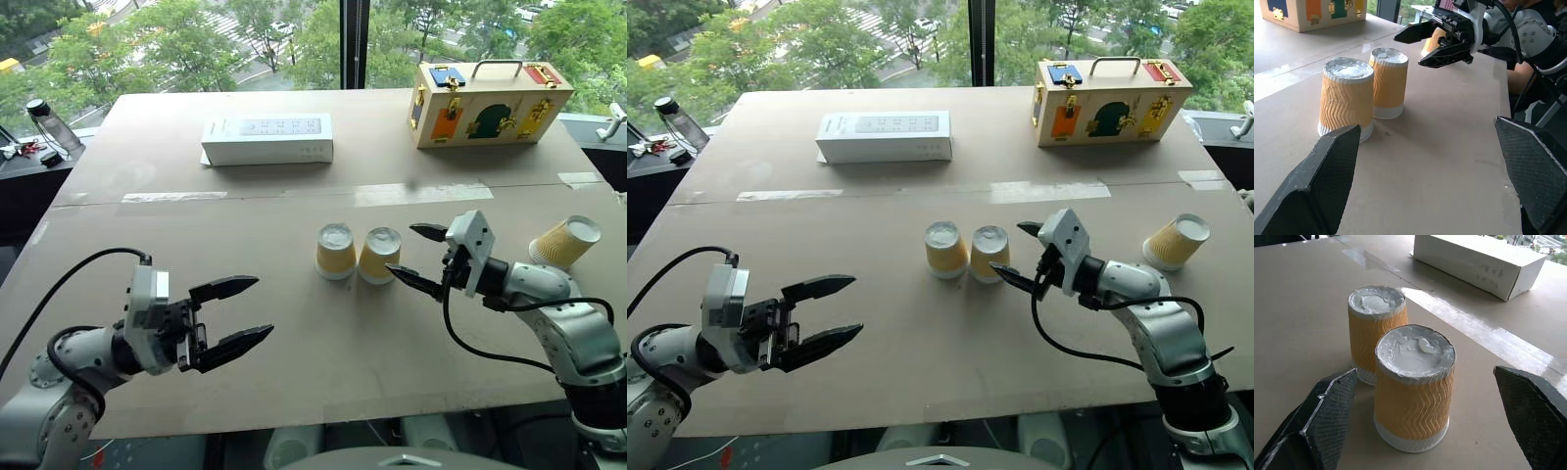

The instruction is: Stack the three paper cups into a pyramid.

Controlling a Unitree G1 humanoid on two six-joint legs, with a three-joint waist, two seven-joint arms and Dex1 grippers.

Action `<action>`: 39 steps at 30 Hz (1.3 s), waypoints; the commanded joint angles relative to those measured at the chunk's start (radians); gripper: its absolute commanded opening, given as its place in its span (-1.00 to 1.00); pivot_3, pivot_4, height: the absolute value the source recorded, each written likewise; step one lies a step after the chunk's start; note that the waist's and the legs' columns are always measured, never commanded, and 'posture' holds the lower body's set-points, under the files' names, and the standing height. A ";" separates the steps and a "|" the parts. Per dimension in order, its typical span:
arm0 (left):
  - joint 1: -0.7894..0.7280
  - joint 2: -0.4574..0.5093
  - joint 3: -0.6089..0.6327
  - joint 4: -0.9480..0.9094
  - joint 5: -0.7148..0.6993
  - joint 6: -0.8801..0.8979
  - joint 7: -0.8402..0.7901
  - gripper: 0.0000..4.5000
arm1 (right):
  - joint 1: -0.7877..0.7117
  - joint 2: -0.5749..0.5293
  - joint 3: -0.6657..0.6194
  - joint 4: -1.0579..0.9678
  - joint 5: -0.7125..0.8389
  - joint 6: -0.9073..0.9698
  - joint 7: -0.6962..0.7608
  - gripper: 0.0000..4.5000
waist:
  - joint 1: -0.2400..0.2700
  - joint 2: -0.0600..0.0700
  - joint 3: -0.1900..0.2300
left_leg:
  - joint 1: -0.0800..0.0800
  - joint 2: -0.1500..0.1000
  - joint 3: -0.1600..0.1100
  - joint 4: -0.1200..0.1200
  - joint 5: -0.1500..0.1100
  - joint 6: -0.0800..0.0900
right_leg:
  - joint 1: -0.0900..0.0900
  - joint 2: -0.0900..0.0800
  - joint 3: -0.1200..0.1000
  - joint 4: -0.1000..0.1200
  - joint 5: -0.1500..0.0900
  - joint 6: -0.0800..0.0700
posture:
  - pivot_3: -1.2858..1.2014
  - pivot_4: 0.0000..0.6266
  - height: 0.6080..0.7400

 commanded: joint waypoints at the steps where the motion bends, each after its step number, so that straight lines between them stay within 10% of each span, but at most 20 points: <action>1: -0.035 0.014 -0.012 -0.047 -0.054 0.032 0.001 1.00 | 0.045 -0.013 -0.200 -0.103 0.182 0.049 -0.023 0.96 | -0.004 0.000 0.000 | 0.000 0.000 0.000 0.000 0.000 0.000 | 0.000 0.000 0.000 0.000 0.000 0.000 | 0.03 -0.52 1.00; 10: -0.261 0.016 -0.132 -0.093 -0.144 0.144 0.056 1.00 | 0.100 -0.054 -0.458 0.248 -0.131 -0.050 -0.361 0.96 | 0.001 -0.002 -0.001 | 0.002 -0.001 0.002 0.002 0.000 0.000 | 0.002 0.002 0.001 0.001 0.000 0.000 | 0.03 -0.52 1.00; 30: -0.366 0.008 -0.154 -0.143 -0.190 0.203 0.136 1.00 | -0.041 0.029 -0.426 0.508 -0.091 0.010 -0.404 0.96 | -0.009 0.001 0.000 | 0.003 0.001 0.006 0.000 0.000 0.000 | 0.001 0.004 0.007 0.001 0.001 0.000 | 0.03 -0.52 1.00; 36: -0.370 -0.003 -0.152 -0.153 -0.213 0.208 0.178 1.00 | -0.040 0.018 -0.414 0.507 -0.098 -0.049 -0.367 0.04 | -0.010 0.001 0.000 | 0.003 0.001 0.006 0.000 0.000 0.000 | 0.001 0.004 0.007 0.001 0.001 0.000 | 0.03 -0.52 1.00; 39: -0.369 -0.014 -0.149 -0.157 -0.229 0.210 0.210 1.00 | -0.024 0.012 -0.417 0.463 -0.077 -0.066 -0.322 -0.01 | -0.010 0.001 0.000 | 0.003 0.001 0.006 0.000 0.000 0.000 | 0.001 0.004 0.007 0.001 0.001 0.001 | 0.03 -0.52 1.00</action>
